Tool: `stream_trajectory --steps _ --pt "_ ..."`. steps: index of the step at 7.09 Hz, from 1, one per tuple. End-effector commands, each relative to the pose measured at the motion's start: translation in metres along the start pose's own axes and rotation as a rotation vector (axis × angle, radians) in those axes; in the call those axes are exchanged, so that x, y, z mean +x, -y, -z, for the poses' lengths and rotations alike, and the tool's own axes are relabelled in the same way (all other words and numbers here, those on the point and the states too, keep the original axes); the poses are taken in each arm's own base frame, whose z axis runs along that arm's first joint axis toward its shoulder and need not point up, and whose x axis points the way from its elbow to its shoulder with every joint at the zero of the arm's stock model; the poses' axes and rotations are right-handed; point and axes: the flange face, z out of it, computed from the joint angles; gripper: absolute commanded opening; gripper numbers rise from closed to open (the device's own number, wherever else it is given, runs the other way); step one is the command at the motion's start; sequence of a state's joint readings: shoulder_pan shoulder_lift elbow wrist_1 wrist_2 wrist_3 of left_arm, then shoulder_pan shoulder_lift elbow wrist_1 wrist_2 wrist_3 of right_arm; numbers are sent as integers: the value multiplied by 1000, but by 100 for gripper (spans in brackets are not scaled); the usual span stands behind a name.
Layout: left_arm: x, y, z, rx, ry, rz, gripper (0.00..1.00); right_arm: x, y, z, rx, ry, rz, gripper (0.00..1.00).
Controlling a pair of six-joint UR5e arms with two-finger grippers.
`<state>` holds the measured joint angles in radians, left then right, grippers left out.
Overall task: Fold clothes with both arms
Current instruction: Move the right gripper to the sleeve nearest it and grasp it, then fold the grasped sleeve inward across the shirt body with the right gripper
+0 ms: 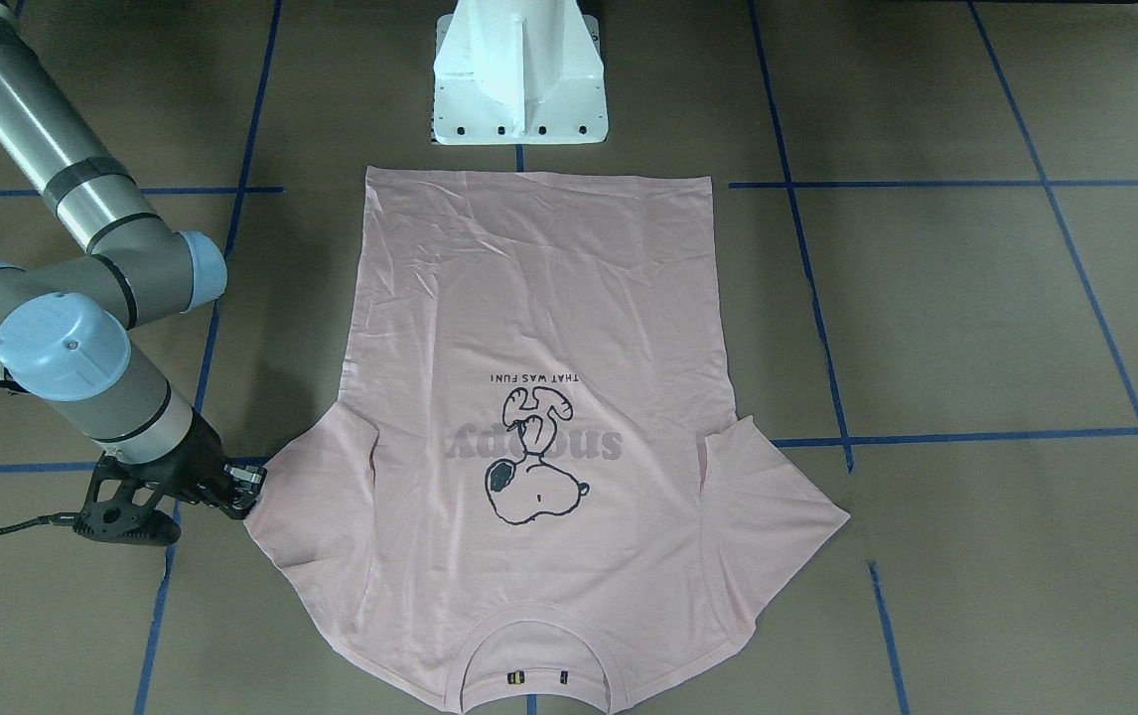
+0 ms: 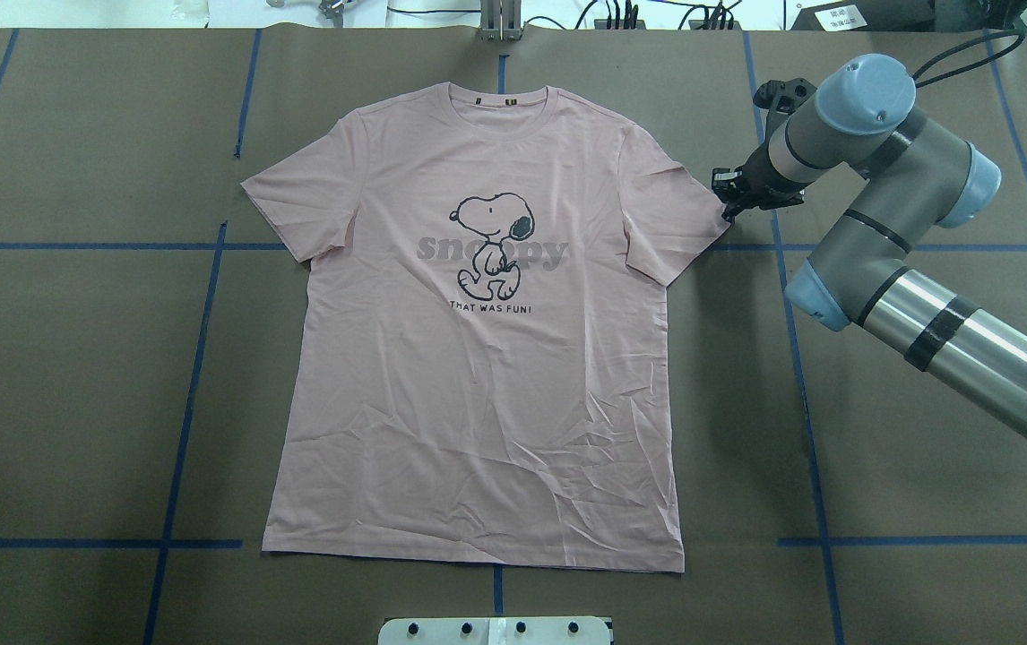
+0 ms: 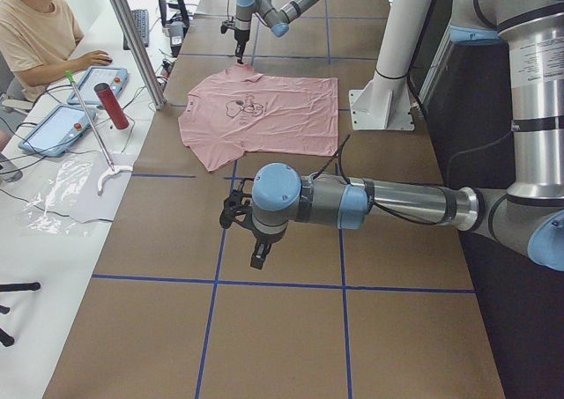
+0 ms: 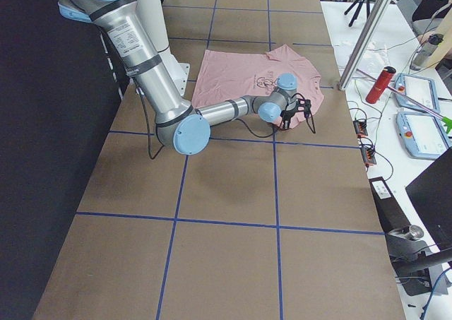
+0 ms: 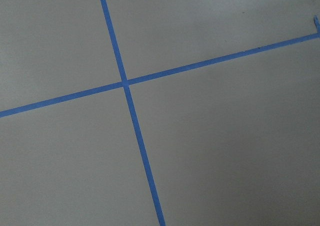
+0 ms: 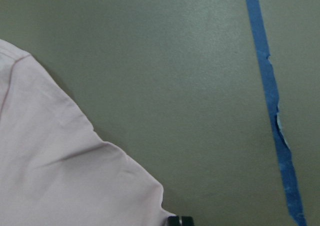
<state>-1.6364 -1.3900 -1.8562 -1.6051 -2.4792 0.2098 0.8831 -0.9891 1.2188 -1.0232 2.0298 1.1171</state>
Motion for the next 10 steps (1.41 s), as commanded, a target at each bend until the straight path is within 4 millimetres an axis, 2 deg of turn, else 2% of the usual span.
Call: stream_trajectory --steps 1,3,4,5,6,7,8,9,10 --pt "2 -1 0 4 -20 2 100 -47 2 14 5 36 -103 0" --pt "3 -4 0 4 -22 3 100 -102 -16 7 61 15 -142 0" --pt "3 -3 0 4 -22 1 100 -140 -17 1 83 12 -169 0" --pt "4 -3 1 5 -22 -1 100 -163 -18 -7 83 3 -180 0" --pt "5 -3 2 7 -22 -2 100 -169 -24 -13 112 -7 -168 0" --pt "13 0 7 21 -33 -15 100 -173 -32 -20 161 -25 -155 94" --pt "20 3 8 35 -91 -18 100 -172 -31 -20 178 -29 -158 100" --pt "27 24 11 50 -104 44 100 -178 -32 -16 180 -20 -145 100" --pt "56 62 5 77 -112 42 100 -187 -30 -2 180 6 -131 100"
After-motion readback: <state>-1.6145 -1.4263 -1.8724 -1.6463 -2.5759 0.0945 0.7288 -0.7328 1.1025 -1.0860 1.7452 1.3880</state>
